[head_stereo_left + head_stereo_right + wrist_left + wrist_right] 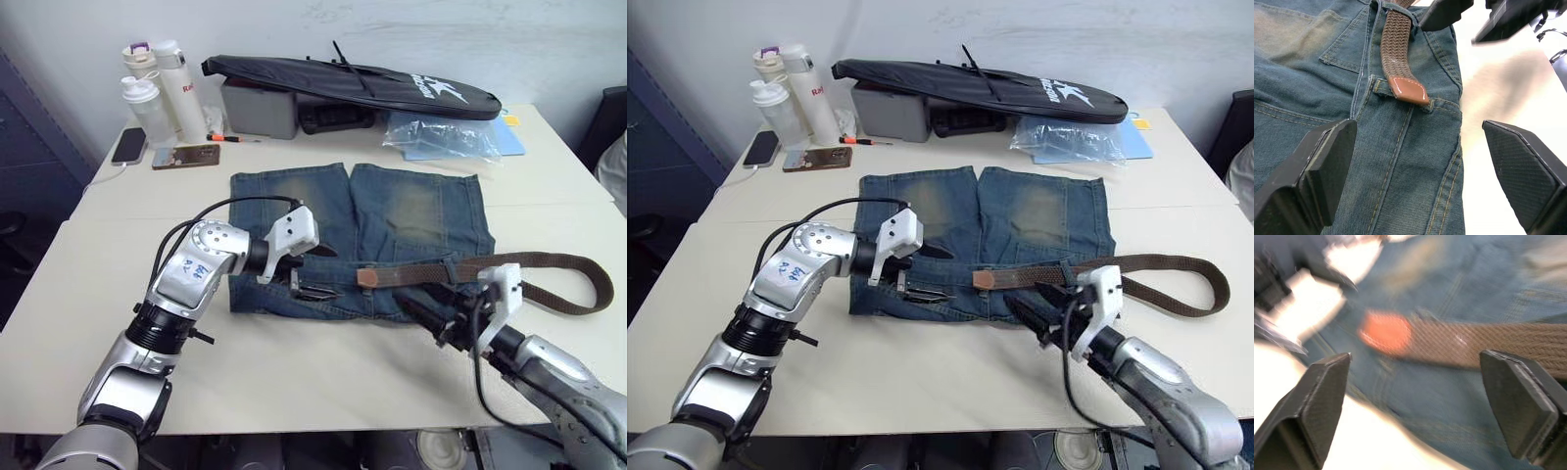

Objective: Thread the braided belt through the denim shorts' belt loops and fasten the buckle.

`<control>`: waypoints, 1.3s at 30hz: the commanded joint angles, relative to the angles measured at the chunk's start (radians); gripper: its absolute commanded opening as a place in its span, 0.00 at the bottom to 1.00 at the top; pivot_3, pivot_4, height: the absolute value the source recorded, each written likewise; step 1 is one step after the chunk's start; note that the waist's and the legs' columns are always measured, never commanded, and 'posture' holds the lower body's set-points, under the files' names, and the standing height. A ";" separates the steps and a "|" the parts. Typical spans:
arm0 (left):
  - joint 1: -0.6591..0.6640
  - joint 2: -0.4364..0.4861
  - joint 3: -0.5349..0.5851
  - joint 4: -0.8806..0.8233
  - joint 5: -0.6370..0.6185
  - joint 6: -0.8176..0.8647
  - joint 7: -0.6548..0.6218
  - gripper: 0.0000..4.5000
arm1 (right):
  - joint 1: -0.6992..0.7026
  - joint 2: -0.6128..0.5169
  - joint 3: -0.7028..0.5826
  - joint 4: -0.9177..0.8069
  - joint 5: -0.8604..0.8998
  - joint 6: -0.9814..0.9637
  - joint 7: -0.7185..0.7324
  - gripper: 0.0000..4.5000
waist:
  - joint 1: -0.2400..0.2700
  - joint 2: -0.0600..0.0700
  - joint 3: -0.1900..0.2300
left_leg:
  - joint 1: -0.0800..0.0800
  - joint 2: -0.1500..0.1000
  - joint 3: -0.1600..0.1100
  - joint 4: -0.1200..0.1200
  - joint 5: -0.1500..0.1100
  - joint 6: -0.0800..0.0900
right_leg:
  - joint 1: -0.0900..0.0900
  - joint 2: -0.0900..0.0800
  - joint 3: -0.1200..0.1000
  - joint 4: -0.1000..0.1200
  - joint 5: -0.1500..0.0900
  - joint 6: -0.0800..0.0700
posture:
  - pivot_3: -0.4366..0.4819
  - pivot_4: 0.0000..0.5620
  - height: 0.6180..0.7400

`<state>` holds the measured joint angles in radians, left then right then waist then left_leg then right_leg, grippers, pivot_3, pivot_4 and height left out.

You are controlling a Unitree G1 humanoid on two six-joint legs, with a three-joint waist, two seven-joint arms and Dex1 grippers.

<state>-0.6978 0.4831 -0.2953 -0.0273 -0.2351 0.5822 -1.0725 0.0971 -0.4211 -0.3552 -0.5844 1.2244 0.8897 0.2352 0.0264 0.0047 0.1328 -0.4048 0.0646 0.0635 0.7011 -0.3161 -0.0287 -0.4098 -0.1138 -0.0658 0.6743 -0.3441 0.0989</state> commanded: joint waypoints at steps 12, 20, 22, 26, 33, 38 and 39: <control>0.002 0.021 0.018 -0.044 -0.008 -0.001 0.008 1.00 | -0.024 0.028 0.008 0.236 0.508 -0.115 -0.485 0.99 | -0.003 0.000 0.000 | 0.000 -0.001 0.001 -0.001 -0.001 0.002 | 0.000 0.001 0.001 -0.002 0.001 0.002 | 0.48 0.27 0.19; 0.010 0.026 0.025 -0.055 -0.010 0.004 0.023 1.00 | -0.105 0.070 0.035 0.309 0.466 -0.159 -0.531 0.99 | -0.003 0.002 -0.002 | 0.000 0.000 0.001 -0.002 -0.001 0.002 | 0.000 0.002 0.001 -0.002 0.001 0.003 | 0.48 0.27 0.19; 0.011 0.025 0.026 -0.059 -0.012 0.008 0.027 1.00 | -0.117 0.075 0.039 0.317 0.449 -0.163 -0.528 0.99 | -0.003 0.003 -0.002 | 0.000 0.000 0.001 -0.002 -0.001 0.002 | 0.000 0.002 0.001 -0.002 0.001 0.003 | 0.48 0.27 0.19; 0.014 0.026 0.026 -0.066 -0.014 0.013 0.035 1.00 | -0.113 0.118 0.029 0.305 0.448 -0.186 -0.470 0.99 | -0.003 0.003 -0.002 | 0.000 0.000 0.001 -0.002 -0.001 0.002 | 0.000 0.002 0.002 -0.002 0.001 0.003 | 0.48 0.27 0.19; 0.015 0.033 0.021 -0.067 -0.011 0.013 0.033 1.00 | -0.111 0.127 0.020 0.287 0.474 -0.181 -0.406 0.99 | -0.003 0.003 -0.002 | 0.000 0.000 0.001 -0.002 -0.001 0.002 | -0.001 0.002 0.002 -0.002 0.001 0.004 | 0.48 0.27 0.19; 0.011 0.034 0.021 -0.068 -0.012 0.017 0.033 1.00 | -0.122 0.130 0.029 0.322 0.435 -0.188 -0.372 0.99 | -0.003 0.003 -0.002 | 0.000 0.000 0.001 -0.002 -0.001 0.002 | -0.001 0.002 0.002 -0.002 0.001 0.004 | 0.48 0.27 0.19; 0.010 0.033 0.021 -0.067 -0.012 0.017 0.033 1.00 | -0.124 0.135 0.034 0.339 0.424 -0.189 -0.359 0.99 | -0.003 0.003 -0.002 | 0.000 0.000 0.001 -0.002 -0.001 0.002 | -0.001 0.002 0.002 -0.002 0.001 0.004 | 0.48 0.27 0.19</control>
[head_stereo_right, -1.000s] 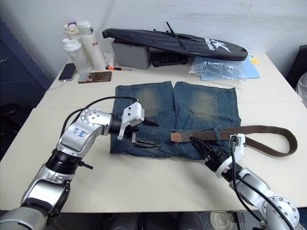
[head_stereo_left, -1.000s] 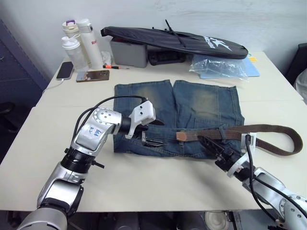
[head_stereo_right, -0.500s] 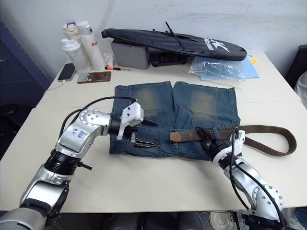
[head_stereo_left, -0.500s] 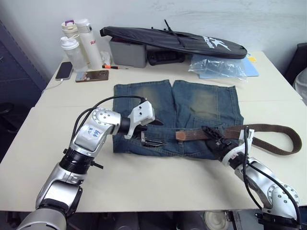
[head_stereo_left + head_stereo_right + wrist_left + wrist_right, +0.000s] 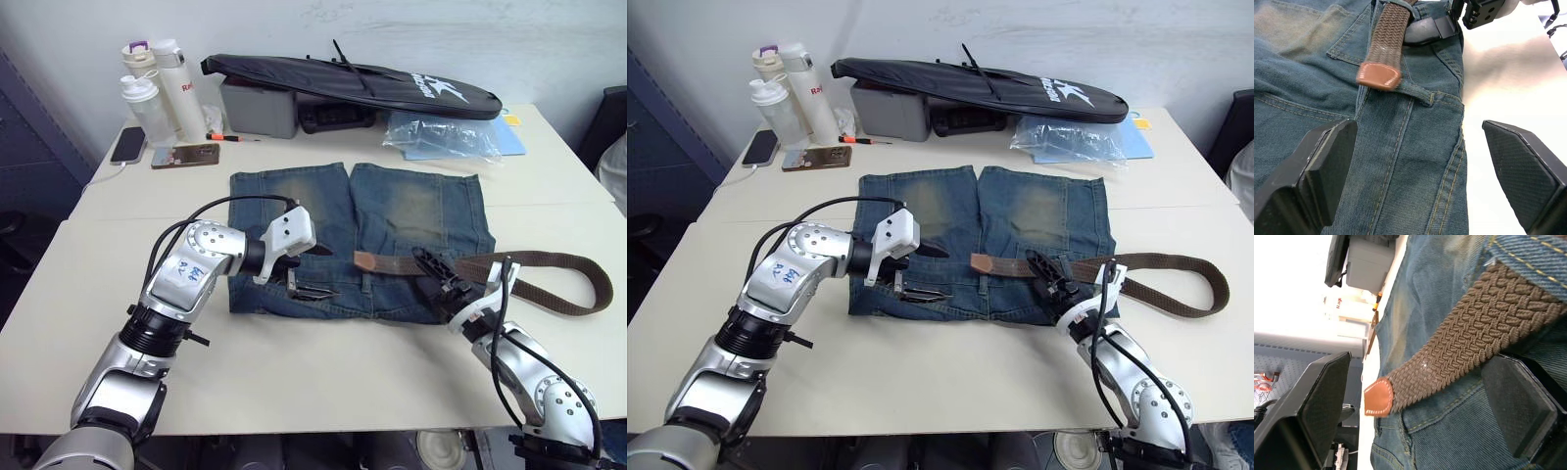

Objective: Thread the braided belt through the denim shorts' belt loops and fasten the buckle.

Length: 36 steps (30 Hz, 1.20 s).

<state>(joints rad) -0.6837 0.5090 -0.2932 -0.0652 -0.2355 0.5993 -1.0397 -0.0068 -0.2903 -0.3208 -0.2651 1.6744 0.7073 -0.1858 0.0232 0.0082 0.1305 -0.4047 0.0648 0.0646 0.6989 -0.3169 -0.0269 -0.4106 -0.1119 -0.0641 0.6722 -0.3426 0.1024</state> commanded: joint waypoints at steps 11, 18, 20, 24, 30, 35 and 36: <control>-0.013 0.010 0.018 -0.028 -0.011 0.004 -0.001 1.00 | -0.096 0.083 0.022 0.268 -0.202 -0.068 0.240 0.99 | -0.005 -0.002 -0.001 | 0.001 0.000 0.000 0.000 0.000 0.000 | 0.000 0.000 0.000 0.000 0.000 0.000 | 0.48 0.27 0.19; -0.014 0.011 0.018 -0.028 -0.009 0.004 0.000 1.00 | -0.138 0.120 0.047 0.313 -0.261 -0.046 0.282 0.99 | -0.027 -0.002 -0.008 | 0.002 0.001 0.000 0.000 0.000 0.000 | 0.001 0.000 0.000 0.001 0.000 0.000 | 0.48 0.27 0.19; -0.014 0.010 0.018 -0.028 -0.009 0.004 0.002 1.00 | -0.149 0.128 0.047 0.324 -0.280 -0.041 0.293 0.99 | -0.028 -0.003 -0.009 | 0.002 0.001 0.000 0.000 0.000 0.000 | 0.001 0.000 0.000 0.002 0.000 0.000 | 0.48 0.27 0.19; -0.012 0.008 0.017 -0.030 -0.010 0.004 0.003 1.00 | -0.167 0.136 0.045 0.345 -0.318 -0.023 0.302 0.99 | -0.030 -0.003 -0.009 | 0.003 0.002 0.000 0.000 0.000 0.000 | 0.001 0.001 0.001 0.002 0.000 0.000 | 0.48 0.27 0.19; -0.010 0.009 0.020 -0.033 -0.009 0.004 0.007 1.00 | -0.189 0.150 0.033 0.342 -0.309 0.025 0.287 0.99 | -0.033 -0.003 -0.010 | 0.003 0.002 0.000 -0.001 0.000 0.000 | 0.001 0.001 0.001 0.003 0.000 0.000 | 0.48 0.27 0.19; -0.001 0.014 0.025 -0.045 -0.011 0.008 0.013 1.00 | -0.215 0.134 0.045 0.301 -0.350 0.061 0.278 0.99 | -0.040 -0.003 -0.010 | 0.003 0.002 0.000 -0.001 0.000 0.000 | 0.000 0.001 0.000 0.002 0.000 -0.001 | 0.48 0.27 0.19; 0.001 0.015 0.025 -0.049 -0.011 0.010 0.014 1.00 | -0.226 0.140 0.036 0.301 -0.340 0.064 0.276 0.99 | -0.043 -0.003 -0.010 | 0.003 0.002 0.000 -0.002 0.000 0.000 | 0.000 0.001 0.000 0.002 0.000 -0.001 | 0.48 0.27 0.19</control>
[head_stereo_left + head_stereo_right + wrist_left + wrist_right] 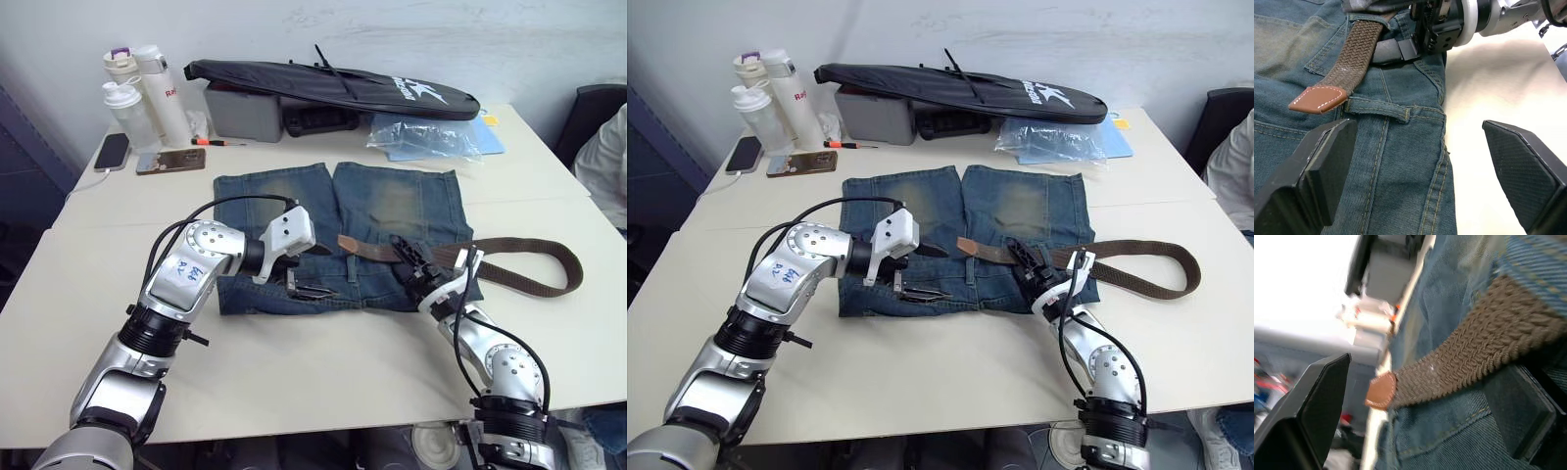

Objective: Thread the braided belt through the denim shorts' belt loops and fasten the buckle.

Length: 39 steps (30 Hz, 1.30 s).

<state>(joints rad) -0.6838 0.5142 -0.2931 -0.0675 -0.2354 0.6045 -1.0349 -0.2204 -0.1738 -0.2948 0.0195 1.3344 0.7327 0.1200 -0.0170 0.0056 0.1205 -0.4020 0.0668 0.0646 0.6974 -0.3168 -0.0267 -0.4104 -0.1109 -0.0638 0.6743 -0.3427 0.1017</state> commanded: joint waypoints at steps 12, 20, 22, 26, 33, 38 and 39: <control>0.006 0.024 0.028 -0.057 -0.009 0.008 0.025 1.00 | -0.058 0.082 -0.036 0.022 0.075 0.093 -0.041 0.99 | -0.011 0.001 0.001 | -0.001 0.000 0.000 -0.001 0.000 0.000 | -0.002 0.000 0.000 0.000 0.000 0.000 | 0.48 0.27 0.19; 0.017 0.033 0.033 -0.074 -0.010 0.018 0.036 1.00 | -0.040 0.115 -0.026 -0.009 0.095 0.103 -0.038 0.99 | -0.009 0.003 0.003 | -0.002 -0.001 0.000 -0.002 0.000 0.000 | -0.003 -0.001 0.000 -0.001 0.000 0.000 | 0.48 0.27 0.19; 0.022 0.037 0.035 -0.078 -0.010 0.019 0.038 1.00 | -0.067 0.124 -0.033 0.056 0.050 0.068 -0.044 0.99 | -0.009 0.003 0.003 | -0.002 -0.001 0.000 -0.002 0.000 0.000 | -0.003 -0.001 0.000 -0.001 0.000 0.000 | 0.48 0.27 0.19; 0.025 0.040 0.035 -0.081 -0.011 0.019 0.043 1.00 | -0.114 0.133 -0.057 0.131 0.008 0.022 -0.049 0.99 | -0.009 0.003 0.002 | -0.001 -0.001 0.000 -0.002 0.000 0.000 | -0.002 -0.001 0.000 -0.001 0.000 0.000 | 0.48 0.27 0.19; 0.041 0.042 0.041 -0.101 -0.016 0.029 0.060 1.00 | -0.148 0.144 -0.093 0.224 -0.053 -0.017 -0.133 0.99 | -0.009 0.002 0.002 | -0.001 -0.001 0.000 -0.001 0.000 0.000 | -0.001 -0.001 0.000 0.000 0.000 0.001 | 0.48 0.27 0.19; 0.046 0.041 0.042 -0.109 -0.016 0.034 0.066 1.00 | -0.157 0.174 -0.127 0.240 -0.075 -0.083 -0.231 0.99 | -0.008 0.000 -0.004 | 0.000 -0.001 0.000 0.000 0.000 0.000 | 0.000 -0.002 0.000 0.000 0.000 0.000 | 0.48 0.27 0.19; 0.047 0.040 0.042 -0.110 -0.017 0.035 0.067 1.00 | -0.160 0.181 -0.132 0.240 -0.073 -0.093 -0.238 0.99 | -0.008 0.000 -0.005 | 0.000 -0.001 0.000 0.000 0.000 -0.001 | 0.001 -0.002 0.000 -0.001 0.001 0.000 | 0.48 0.27 0.19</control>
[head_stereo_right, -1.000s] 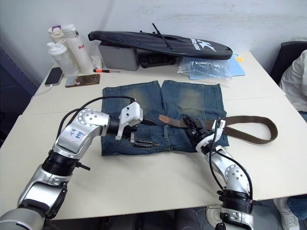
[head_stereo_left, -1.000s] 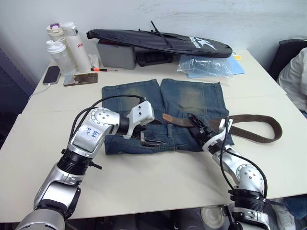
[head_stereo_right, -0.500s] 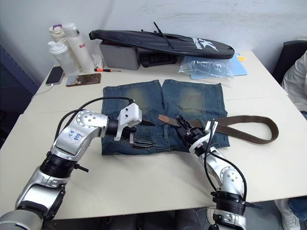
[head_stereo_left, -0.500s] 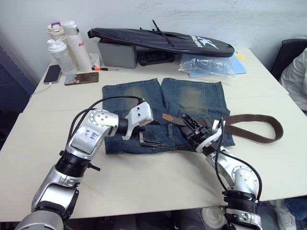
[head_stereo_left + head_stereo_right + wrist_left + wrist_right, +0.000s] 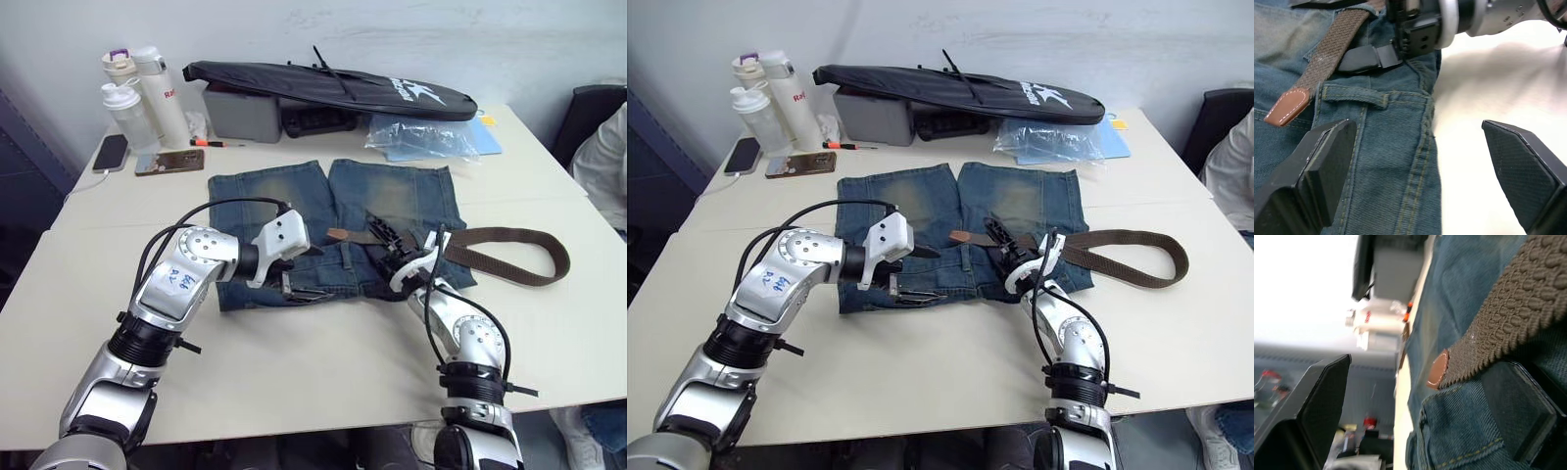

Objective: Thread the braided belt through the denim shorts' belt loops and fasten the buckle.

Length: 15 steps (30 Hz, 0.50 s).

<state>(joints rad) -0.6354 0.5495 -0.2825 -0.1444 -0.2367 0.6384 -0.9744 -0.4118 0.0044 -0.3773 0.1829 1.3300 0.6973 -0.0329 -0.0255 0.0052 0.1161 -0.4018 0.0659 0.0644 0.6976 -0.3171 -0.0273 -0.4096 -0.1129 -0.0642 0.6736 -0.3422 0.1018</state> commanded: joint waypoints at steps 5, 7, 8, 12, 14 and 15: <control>0.003 0.002 0.033 -0.038 -0.018 0.006 0.010 1.00 | 0.021 0.040 -0.063 0.076 -0.069 -0.094 -0.119 0.81 | 0.006 0.001 -0.001 | -0.001 0.000 0.000 0.001 0.000 0.000 | 0.000 -0.001 0.000 -0.002 0.001 -0.003 | 0.48 0.27 0.19; 0.006 0.002 0.036 -0.042 -0.020 0.010 0.015 1.00 | 0.024 0.050 -0.063 0.073 -0.074 -0.106 -0.136 0.57 | 0.006 0.001 -0.001 | -0.001 -0.001 0.000 0.001 0.000 0.000 | 0.000 -0.001 0.000 -0.002 0.001 -0.002 | 0.48 0.27 0.19; 0.009 0.003 0.037 -0.046 -0.021 0.013 0.017 1.00 | 0.027 0.052 -0.061 0.072 -0.078 -0.107 -0.141 0.45 | 0.006 0.001 -0.001 | -0.002 -0.001 0.000 0.001 0.000 0.000 | -0.001 -0.001 0.000 -0.002 0.001 -0.002 | 0.48 0.27 0.19; 0.027 0.010 0.043 -0.059 -0.025 0.018 0.024 1.00 | 0.027 0.062 -0.058 0.063 -0.082 -0.115 -0.157 0.01 | 0.003 -0.002 -0.003 | -0.001 0.000 0.000 0.000 0.000 0.000 | -0.001 0.000 0.000 -0.002 0.002 -0.001 | 0.48 0.27 0.19; 0.034 0.016 0.043 -0.066 -0.026 0.022 0.025 1.00 | 0.023 0.067 -0.061 0.041 -0.067 -0.117 -0.147 0.00 | 0.005 -0.002 -0.004 | -0.001 0.000 0.000 0.001 0.000 0.000 | 0.000 0.000 0.000 -0.002 0.001 -0.002 | 0.48 0.27 0.19; 0.035 0.018 0.045 -0.071 -0.029 0.026 0.026 1.00 | 0.023 0.070 -0.063 0.024 -0.052 -0.116 -0.133 0.00 | 0.006 -0.002 -0.003 | -0.001 0.000 0.000 0.001 0.000 0.000 | -0.001 -0.001 0.000 -0.002 0.001 -0.003 | 0.48 0.27 0.19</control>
<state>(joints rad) -0.6010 0.5585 -0.2724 -0.1810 -0.2509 0.6614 -0.9547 -0.4250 0.0711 -0.4035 0.1729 1.3020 0.5959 -0.1474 -0.0194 0.0030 0.1126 -0.4028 0.0658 0.0641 0.6981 -0.3171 -0.0276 -0.4102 -0.1135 -0.0646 0.6716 -0.3418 0.0980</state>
